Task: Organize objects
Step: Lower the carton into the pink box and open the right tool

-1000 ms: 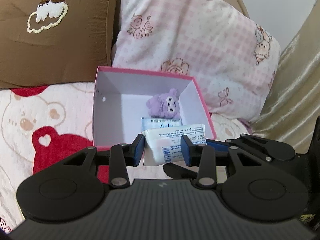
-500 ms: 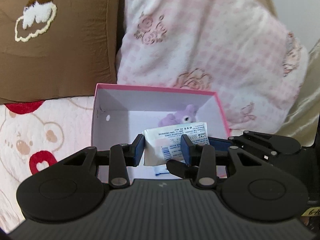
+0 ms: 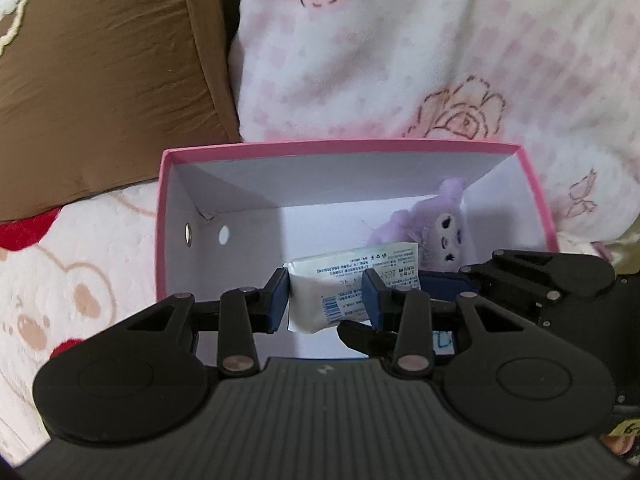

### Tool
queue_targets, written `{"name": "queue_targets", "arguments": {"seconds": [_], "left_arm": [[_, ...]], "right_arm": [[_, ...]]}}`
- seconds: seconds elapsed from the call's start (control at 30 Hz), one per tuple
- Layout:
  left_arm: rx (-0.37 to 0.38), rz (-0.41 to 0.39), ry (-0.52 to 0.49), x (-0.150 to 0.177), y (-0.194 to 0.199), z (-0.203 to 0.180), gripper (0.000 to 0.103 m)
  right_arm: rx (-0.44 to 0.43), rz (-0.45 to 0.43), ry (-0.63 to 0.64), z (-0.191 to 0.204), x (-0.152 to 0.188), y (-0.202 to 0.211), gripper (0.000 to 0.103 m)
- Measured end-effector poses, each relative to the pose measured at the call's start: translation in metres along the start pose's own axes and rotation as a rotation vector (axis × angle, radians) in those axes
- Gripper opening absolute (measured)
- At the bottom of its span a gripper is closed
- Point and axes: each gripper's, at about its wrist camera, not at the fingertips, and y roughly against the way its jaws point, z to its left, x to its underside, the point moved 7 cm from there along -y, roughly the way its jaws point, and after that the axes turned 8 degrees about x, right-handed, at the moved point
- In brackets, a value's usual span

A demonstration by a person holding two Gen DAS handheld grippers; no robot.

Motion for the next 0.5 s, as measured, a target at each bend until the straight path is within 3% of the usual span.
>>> {"name": "queue_targets", "arguments": {"seconds": [0.23,0.5], "left_arm": [[-0.012,0.017,0.035,-0.004,-0.022,0.01,0.038],[-0.032,0.055,0.085,-0.005,-0.047,0.016,0.037]], "right_arm": [[-0.018,0.06,-0.013,-0.009,-0.002,-0.023,0.051],[0.018,0.122,0.001,-0.016,-0.002,-0.046,0.048]]}}
